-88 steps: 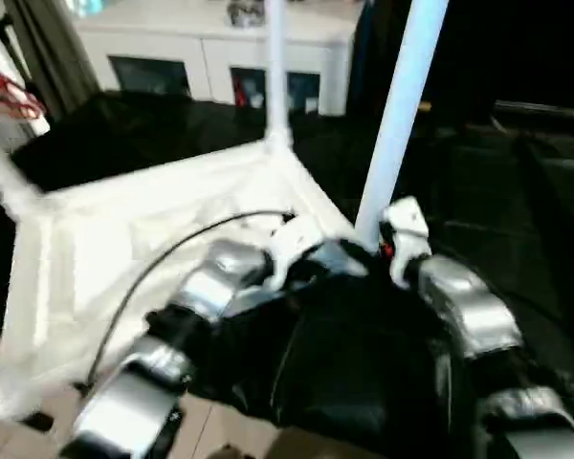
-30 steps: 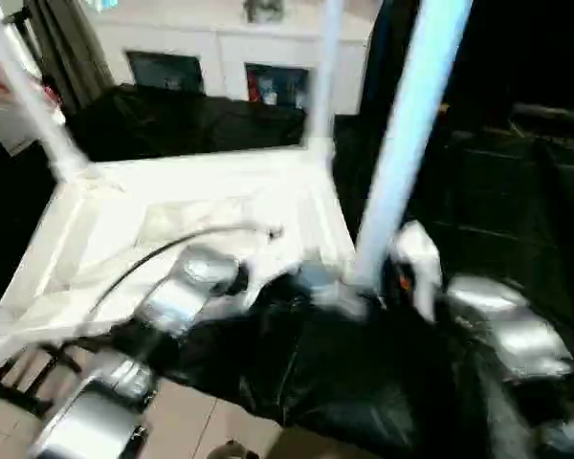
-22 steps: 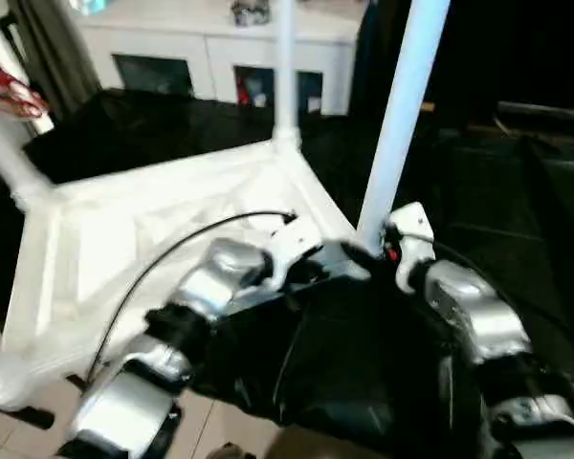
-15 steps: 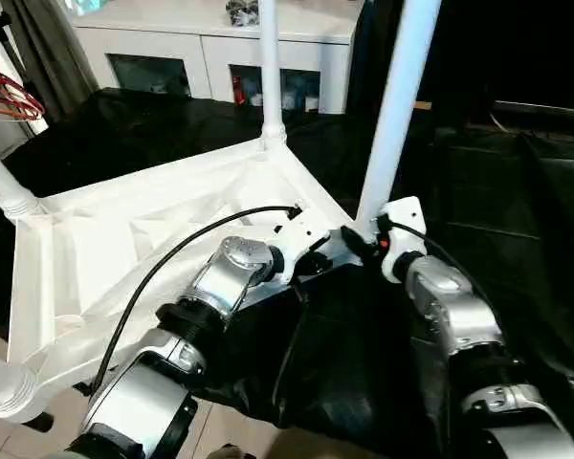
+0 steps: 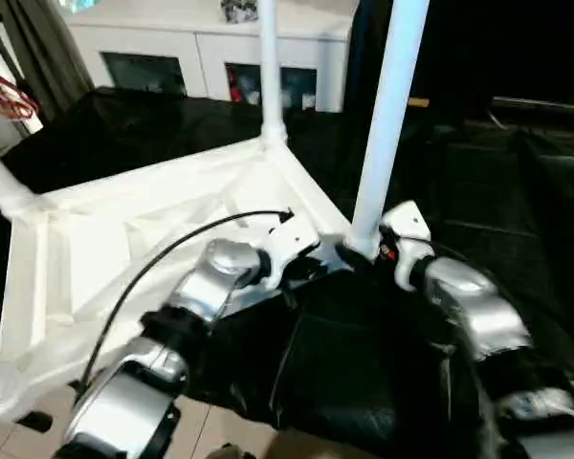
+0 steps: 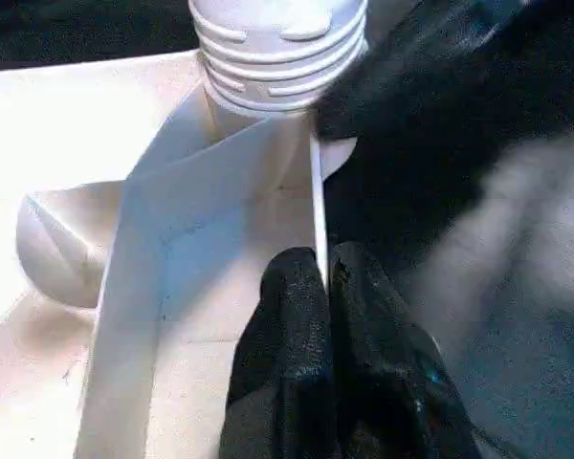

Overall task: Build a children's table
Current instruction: Rotate leg to tighten

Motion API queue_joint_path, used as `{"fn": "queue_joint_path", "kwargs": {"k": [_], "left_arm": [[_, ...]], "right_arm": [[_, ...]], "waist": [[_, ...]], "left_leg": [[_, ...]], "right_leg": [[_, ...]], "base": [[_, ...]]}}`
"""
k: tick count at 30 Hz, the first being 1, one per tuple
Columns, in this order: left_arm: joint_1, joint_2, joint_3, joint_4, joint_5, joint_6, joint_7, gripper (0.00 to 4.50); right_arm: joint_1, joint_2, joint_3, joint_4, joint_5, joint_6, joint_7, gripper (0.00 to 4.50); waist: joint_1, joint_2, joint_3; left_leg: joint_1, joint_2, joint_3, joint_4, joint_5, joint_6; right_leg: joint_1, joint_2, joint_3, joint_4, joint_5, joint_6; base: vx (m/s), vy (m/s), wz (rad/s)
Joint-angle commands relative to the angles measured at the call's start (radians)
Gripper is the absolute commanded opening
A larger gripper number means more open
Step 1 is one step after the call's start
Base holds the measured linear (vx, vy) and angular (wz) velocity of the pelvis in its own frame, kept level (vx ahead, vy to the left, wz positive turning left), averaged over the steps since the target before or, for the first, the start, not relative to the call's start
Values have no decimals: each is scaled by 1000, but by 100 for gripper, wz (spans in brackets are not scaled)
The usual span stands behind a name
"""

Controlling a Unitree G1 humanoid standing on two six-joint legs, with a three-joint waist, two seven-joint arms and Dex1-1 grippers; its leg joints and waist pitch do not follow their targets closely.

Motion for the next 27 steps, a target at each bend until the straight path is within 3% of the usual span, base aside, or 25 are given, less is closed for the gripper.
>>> {"fn": "queue_joint_path", "kwargs": {"k": [1,4,5,10,14,18,27], "left_arm": [[2,12,-31,-76,-29,-43,-84,0],[26,56,-43,-119,-41,-44,-154,0],[33,69,-43,-131,-44,-42,-171,0],[56,107,-43,-171,-50,-42,-223,0],[66,130,-46,-192,-52,-38,-245,0],[77,142,-43,-207,-50,-33,-259,0],[73,125,-36,-191,-42,-7,-212,0]], "right_arm": [[10,-12,42,-64,36,6,104,398],[35,-63,54,-121,67,28,194,398],[42,-77,56,-135,74,32,220,398],[62,-123,64,-177,91,54,290,351],[67,-141,73,-194,91,66,320,319],[72,-147,83,-211,94,77,335,284],[86,-120,84,-212,92,99,308,274]], "waist": [[4,-14,-69],[9,-12,-65],[15,-12,-67],[18,-17,-67],[18,-20,-69],[19,-20,-69],[20,-20,-69]], "left_leg": [[16,60,-19,-65,-173,103],[20,63,-19,-70,-202,89],[26,66,-18,-69,-209,83],[20,64,-20,-71,-189,75],[16,60,-19,-66,-151,89],[17,62,-18,-65,-149,93],[18,60,-18,-65,-149,82]], "right_leg": [[56,-80,46,-70,-116,-247],[51,-80,47,-75,-179,-239],[47,-81,49,-76,-190,-236],[49,-82,50,-71,-174,-234],[50,-81,48,-68,-150,-234],[48,-80,48,-68,-151,-236],[48,-80,49,-68,-163,-229]], "base": [[0,0,0],[0,0,0],[0,0,0],[0,0,0],[0,0,0],[0,0,0],[0,0,0]]}}
